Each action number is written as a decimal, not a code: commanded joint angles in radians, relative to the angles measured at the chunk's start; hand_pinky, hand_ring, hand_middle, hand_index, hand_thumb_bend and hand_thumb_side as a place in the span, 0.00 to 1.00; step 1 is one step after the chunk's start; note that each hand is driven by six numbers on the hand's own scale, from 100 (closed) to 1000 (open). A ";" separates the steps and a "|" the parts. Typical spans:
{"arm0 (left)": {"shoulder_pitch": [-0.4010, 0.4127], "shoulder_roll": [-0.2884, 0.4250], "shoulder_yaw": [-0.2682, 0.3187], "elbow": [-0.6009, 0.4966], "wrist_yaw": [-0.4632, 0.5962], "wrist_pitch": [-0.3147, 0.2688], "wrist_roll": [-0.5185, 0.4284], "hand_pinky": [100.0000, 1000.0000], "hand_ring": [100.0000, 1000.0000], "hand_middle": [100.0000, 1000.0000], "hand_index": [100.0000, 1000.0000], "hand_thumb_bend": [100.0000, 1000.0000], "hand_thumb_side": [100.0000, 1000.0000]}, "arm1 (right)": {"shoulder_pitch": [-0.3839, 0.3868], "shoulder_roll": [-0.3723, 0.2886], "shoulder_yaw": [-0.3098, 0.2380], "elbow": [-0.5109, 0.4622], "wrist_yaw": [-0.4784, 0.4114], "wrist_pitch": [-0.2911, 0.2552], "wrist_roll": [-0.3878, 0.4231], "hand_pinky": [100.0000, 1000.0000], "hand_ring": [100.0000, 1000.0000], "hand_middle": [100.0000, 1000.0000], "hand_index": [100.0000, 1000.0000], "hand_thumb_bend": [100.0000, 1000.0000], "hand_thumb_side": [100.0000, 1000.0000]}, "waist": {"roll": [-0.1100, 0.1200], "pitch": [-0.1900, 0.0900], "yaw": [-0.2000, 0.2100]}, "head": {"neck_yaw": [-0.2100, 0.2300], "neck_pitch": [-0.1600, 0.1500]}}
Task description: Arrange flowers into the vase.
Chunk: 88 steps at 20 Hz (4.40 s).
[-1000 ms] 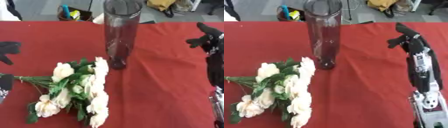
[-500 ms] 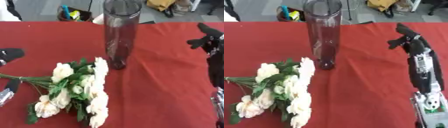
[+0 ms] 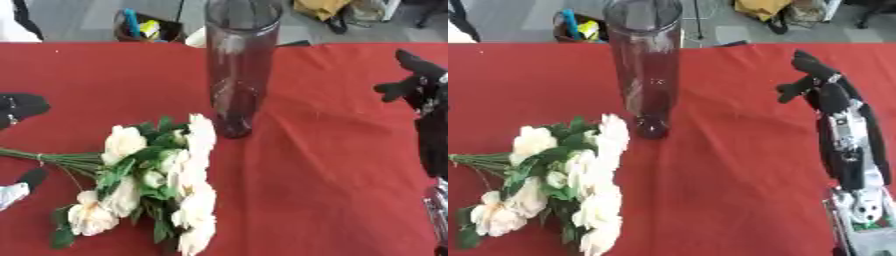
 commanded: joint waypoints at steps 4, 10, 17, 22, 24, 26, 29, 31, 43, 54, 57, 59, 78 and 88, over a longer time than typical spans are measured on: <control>-0.055 0.049 -0.010 0.069 0.001 -0.039 -0.055 0.75 0.88 0.91 1.00 0.41 0.88 | -0.003 -0.022 0.005 -0.020 -0.013 -0.001 0.010 0.67 0.96 0.41 0.81 0.00 1.00 | 0.005 -0.024 -0.007 | 0.014 -0.036; -0.101 0.034 -0.034 0.157 0.010 -0.073 -0.068 0.74 0.87 0.90 1.00 0.43 0.91 | -0.001 -0.020 0.007 -0.020 -0.015 0.000 0.015 0.67 0.96 0.41 0.81 0.00 1.00 | 0.005 -0.022 -0.010 | 0.025 -0.051; -0.133 0.015 -0.069 0.224 0.032 -0.111 -0.082 0.73 0.86 0.90 1.00 0.42 0.91 | -0.003 -0.018 0.008 -0.020 -0.016 -0.001 0.016 0.67 0.97 0.41 0.81 0.00 1.00 | 0.001 -0.015 -0.015 | 0.037 -0.050; -0.142 -0.001 -0.088 0.254 0.026 -0.132 -0.100 0.72 0.86 0.90 1.00 0.41 0.92 | -0.004 -0.016 0.007 -0.020 -0.017 -0.002 0.017 0.67 0.97 0.41 0.81 0.00 1.00 | -0.002 -0.010 -0.020 | 0.039 -0.045; -0.146 -0.009 -0.094 0.265 0.025 -0.138 -0.105 0.71 0.86 0.90 1.00 0.40 0.92 | -0.005 -0.016 0.007 -0.020 -0.017 -0.002 0.016 0.67 0.97 0.41 0.81 0.00 1.00 | -0.003 -0.009 -0.022 | 0.042 -0.042; -0.151 -0.017 -0.099 0.276 0.026 -0.143 -0.110 0.71 0.86 0.90 1.00 0.39 0.92 | -0.005 -0.015 0.007 -0.020 -0.017 -0.002 0.016 0.67 0.97 0.41 0.81 0.00 1.00 | -0.003 -0.008 -0.023 | 0.045 -0.040; -0.162 -0.030 -0.105 0.291 0.029 -0.147 -0.113 0.71 0.86 0.91 1.00 0.38 0.93 | -0.005 -0.014 0.007 -0.020 -0.018 -0.001 0.016 0.67 0.97 0.41 0.81 0.00 1.00 | -0.004 -0.007 -0.023 | 0.047 -0.038; -0.170 -0.039 -0.109 0.302 0.031 -0.149 -0.119 0.71 0.86 0.91 1.00 0.38 0.93 | -0.005 -0.013 0.007 -0.020 -0.018 -0.001 0.016 0.67 0.97 0.41 0.81 0.00 1.00 | -0.005 -0.006 -0.024 | 0.050 -0.040; -0.202 -0.059 -0.129 0.365 0.011 -0.165 -0.152 0.71 0.86 0.91 1.00 0.39 0.93 | -0.004 -0.009 0.009 -0.020 -0.020 -0.001 0.020 0.67 0.97 0.41 0.81 0.00 1.00 | -0.004 0.001 -0.032 | 0.061 -0.043; -0.208 -0.064 -0.137 0.381 -0.023 -0.186 -0.152 0.71 0.85 0.92 1.00 0.40 0.81 | -0.003 -0.005 0.011 -0.020 -0.023 0.002 0.025 0.67 0.98 0.41 0.81 0.00 1.00 | -0.004 0.006 -0.033 | 0.067 -0.047; -0.213 -0.072 -0.141 0.386 -0.028 -0.188 -0.136 0.70 0.85 0.91 1.00 0.38 0.84 | -0.003 -0.003 0.012 -0.020 -0.023 0.003 0.028 0.67 0.98 0.41 0.81 0.00 1.00 | -0.005 0.008 -0.034 | 0.069 -0.049; -0.218 -0.078 -0.145 0.391 -0.029 -0.190 -0.128 0.69 0.85 0.91 1.00 0.37 0.85 | -0.003 -0.003 0.012 -0.020 -0.023 0.002 0.029 0.68 0.98 0.41 0.81 0.00 1.00 | -0.006 0.008 -0.034 | 0.070 -0.049; -0.256 -0.108 -0.168 0.425 -0.007 -0.210 -0.181 0.63 0.76 0.84 1.00 0.32 0.88 | -0.001 0.003 0.016 -0.020 -0.027 0.004 0.036 0.68 0.98 0.40 0.81 0.00 1.00 | -0.009 0.016 -0.041 | 0.082 -0.056; -0.280 -0.132 -0.177 0.468 0.002 -0.214 -0.183 0.53 0.59 0.73 0.96 0.24 0.86 | 0.002 0.006 0.017 -0.020 -0.029 0.004 0.042 0.68 0.99 0.40 0.81 0.00 1.00 | -0.009 0.019 -0.048 | 0.087 -0.061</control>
